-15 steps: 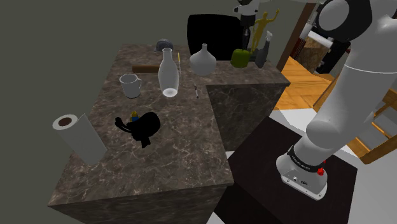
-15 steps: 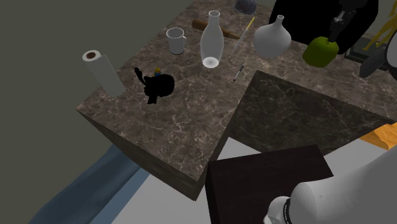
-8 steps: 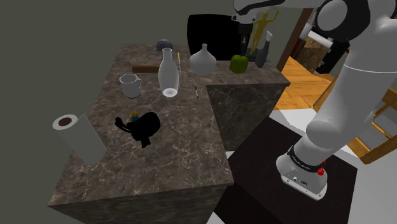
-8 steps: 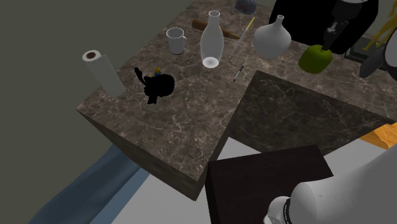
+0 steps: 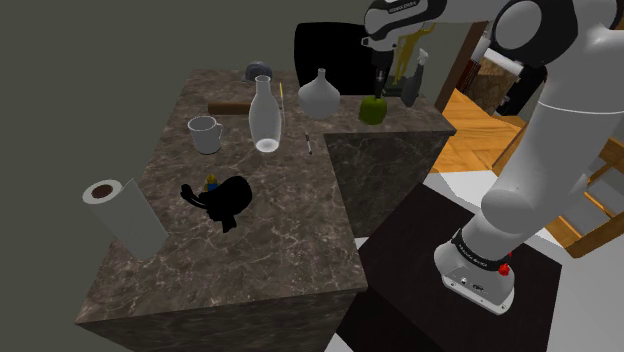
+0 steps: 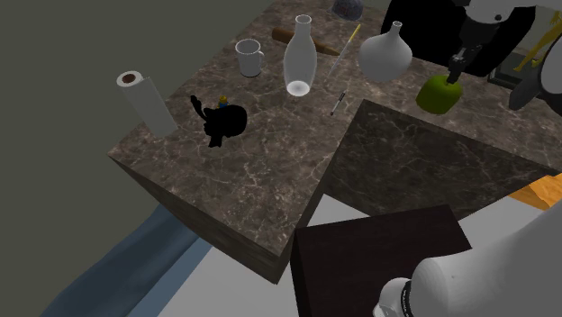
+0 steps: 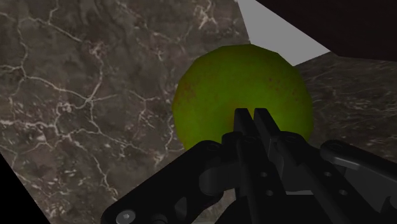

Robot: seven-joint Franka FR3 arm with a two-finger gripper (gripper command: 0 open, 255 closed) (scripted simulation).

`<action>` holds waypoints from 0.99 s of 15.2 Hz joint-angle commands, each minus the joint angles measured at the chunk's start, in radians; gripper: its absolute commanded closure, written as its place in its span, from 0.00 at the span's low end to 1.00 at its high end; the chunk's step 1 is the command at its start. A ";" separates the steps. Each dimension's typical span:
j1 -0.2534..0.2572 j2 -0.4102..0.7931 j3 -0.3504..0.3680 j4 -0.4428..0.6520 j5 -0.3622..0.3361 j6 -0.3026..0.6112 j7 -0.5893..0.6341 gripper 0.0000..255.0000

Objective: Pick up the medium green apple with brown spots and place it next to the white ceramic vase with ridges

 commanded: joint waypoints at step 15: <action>-0.001 0.009 0.000 -0.017 0.000 0.027 0.001 0.00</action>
